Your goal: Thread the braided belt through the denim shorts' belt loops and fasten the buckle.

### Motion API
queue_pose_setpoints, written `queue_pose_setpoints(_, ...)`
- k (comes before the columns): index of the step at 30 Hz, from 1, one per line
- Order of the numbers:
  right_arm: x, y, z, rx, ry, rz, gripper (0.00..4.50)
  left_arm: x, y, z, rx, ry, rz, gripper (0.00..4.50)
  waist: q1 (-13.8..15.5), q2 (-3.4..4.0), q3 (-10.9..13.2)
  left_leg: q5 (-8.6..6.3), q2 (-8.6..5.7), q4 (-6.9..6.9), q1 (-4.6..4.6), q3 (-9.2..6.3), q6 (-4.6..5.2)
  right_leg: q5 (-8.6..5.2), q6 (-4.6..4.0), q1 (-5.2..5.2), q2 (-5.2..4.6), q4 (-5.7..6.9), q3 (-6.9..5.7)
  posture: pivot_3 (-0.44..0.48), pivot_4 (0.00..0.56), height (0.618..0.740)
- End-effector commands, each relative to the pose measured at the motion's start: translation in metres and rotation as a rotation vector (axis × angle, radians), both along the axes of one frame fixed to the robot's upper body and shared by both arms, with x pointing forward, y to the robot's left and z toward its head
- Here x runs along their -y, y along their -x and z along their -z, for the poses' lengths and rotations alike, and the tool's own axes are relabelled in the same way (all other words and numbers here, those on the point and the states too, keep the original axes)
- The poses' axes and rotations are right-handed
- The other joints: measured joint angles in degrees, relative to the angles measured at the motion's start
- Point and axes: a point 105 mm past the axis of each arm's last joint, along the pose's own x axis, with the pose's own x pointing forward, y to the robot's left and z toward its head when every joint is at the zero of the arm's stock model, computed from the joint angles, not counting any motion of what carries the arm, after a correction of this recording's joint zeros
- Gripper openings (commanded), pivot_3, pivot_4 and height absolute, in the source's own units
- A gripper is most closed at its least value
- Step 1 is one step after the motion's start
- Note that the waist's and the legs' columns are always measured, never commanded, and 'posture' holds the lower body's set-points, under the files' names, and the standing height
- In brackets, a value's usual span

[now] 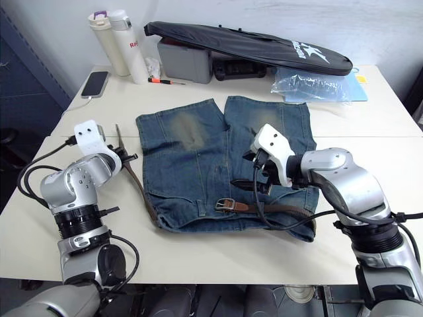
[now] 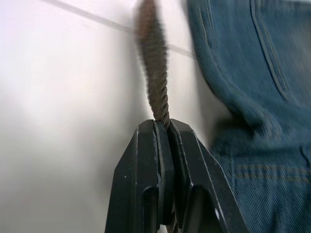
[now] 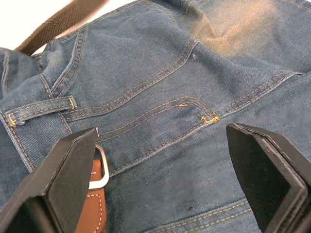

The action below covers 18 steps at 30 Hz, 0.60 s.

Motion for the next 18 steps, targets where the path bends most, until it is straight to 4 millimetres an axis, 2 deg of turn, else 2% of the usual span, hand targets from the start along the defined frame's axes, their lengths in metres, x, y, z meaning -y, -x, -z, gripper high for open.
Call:
queue_pose_setpoints(1,0.004,0.0,-0.015,0.048,-0.008,0.002,4.5,0.019,-0.001,-0.062,0.299,-0.161,0.11,0.05,0.0,0.0,0.0,0.0,0.01,0.0,0.0,0.01,0.0,0.0,0.0,0.0,0.01,-0.01,0.0,0.0,0.15,0.74)
queue_pose_setpoints(4,0.006,-0.002,-0.018,0.06,-0.005,0.011,4.5,0.075,0.003,-0.092,0.471,-0.294,0.395,0.05,0.3,0.0,0.0,-0.03,0.12,0.03,-0.04,0.05,-0.05,0.05,-0.06,0.0,0.12,-0.08,0.01,0.0,0.15,0.74)
queue_pose_setpoints(8,0.01,-0.006,-0.025,0.125,-0.002,0.03,4.5,0.117,0.014,-0.098,0.551,-0.439,0.662,0.05,0.1,0.05,0.0,-0.04,0.17,0.03,-0.03,0.13,-0.06,0.08,-0.08,0.01,0.18,-0.17,0.06,0.0,0.15,0.74)
queue_pose_setpoints(11,0.014,-0.009,-0.033,0.205,0.004,0.034,4.5,0.134,0.021,-0.093,0.565,-0.559,0.807,0.05,-0.4,0.11,0.0,-0.06,0.29,0.02,-0.01,0.22,-0.05,0.11,-0.14,-0.01,0.32,-0.19,0.13,0.0,0.15,0.74)
queue_pose_setpoints(13,0.023,-0.012,-0.035,0.339,0.133,0.022,4.5,0.147,0.028,-0.085,0.56,-0.69,0.949,0.05,-0.4,0.18,0.0,-0.07,0.41,0.0,0.0,0.27,-0.06,0.13,-0.18,-0.04,0.45,-0.2,0.16,0.0,0.15,0.74)
queue_pose_setpoints(18,0.034,-0.009,-0.042,0.526,0.315,-0.03,4.5,0.158,0.035,-0.069,0.527,-0.78,1.16,0.05,-0.2,0.23,0.0,-0.12,0.46,-0.01,-0.01,0.35,0.0,0.14,-0.19,-0.08,0.5,-0.27,0.22,0.0,0.15,0.74)
